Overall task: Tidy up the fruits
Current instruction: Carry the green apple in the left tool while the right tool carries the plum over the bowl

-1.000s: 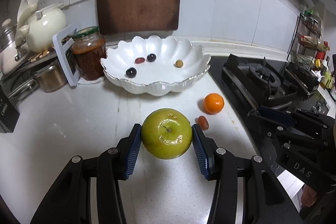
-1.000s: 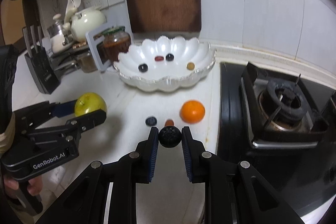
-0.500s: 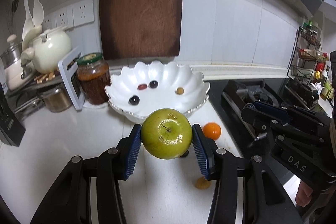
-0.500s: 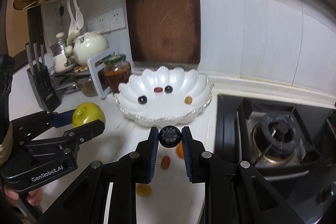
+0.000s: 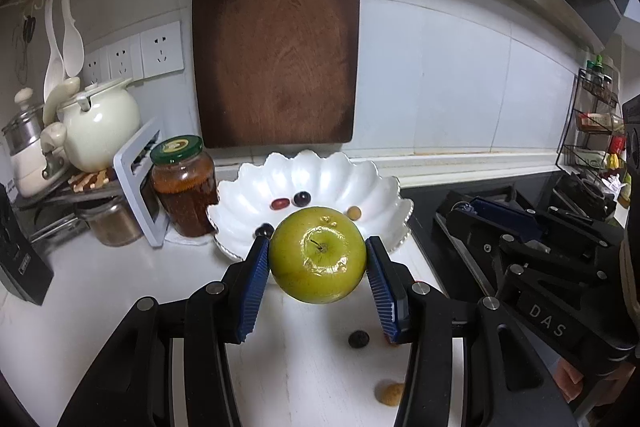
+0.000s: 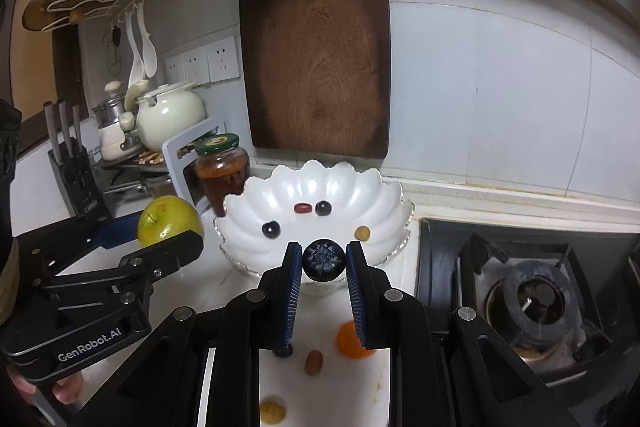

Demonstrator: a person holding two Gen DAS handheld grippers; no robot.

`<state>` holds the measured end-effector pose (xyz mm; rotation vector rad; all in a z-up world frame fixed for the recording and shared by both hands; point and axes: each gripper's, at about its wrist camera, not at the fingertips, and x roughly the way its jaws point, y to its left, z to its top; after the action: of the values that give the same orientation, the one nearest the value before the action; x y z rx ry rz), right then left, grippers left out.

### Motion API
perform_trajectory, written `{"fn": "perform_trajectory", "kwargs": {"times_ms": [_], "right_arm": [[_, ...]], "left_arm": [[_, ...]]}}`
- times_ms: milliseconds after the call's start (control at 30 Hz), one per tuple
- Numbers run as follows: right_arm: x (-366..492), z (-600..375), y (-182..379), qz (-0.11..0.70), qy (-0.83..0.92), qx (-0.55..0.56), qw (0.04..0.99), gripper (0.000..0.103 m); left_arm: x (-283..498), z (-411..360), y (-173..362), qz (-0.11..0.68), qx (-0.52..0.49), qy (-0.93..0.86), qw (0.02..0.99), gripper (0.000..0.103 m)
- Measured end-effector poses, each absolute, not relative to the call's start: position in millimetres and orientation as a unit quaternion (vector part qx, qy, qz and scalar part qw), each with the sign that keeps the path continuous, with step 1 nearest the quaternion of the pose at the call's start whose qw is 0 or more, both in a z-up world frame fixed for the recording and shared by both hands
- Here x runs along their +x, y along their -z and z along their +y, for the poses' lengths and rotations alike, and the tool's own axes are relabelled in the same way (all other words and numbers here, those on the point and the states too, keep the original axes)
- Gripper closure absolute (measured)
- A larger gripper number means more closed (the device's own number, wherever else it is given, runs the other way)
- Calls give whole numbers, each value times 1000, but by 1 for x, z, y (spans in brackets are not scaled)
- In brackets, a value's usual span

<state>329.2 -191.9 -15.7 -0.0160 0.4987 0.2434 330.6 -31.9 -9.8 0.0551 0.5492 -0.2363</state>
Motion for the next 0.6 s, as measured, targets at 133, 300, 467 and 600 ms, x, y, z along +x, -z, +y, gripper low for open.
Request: {"fn": "perform_trajectory", "kwargs": {"times_ms": [133, 300, 467, 600], "right_arm": [[344, -188, 17, 248, -118, -19, 961, 79], [366, -186, 19, 257, -113, -24, 959, 79], [391, -184, 25, 272, -110, -29, 955, 79], [411, -182, 31, 289, -109, -33, 951, 79]], "left_arm": [[344, -30, 8, 271, 26, 112, 956, 55], [361, -32, 10, 277, 26, 107, 954, 55], [382, -33, 15, 292, 23, 103, 951, 55], [398, -32, 22, 305, 22, 97, 947, 55]]}}
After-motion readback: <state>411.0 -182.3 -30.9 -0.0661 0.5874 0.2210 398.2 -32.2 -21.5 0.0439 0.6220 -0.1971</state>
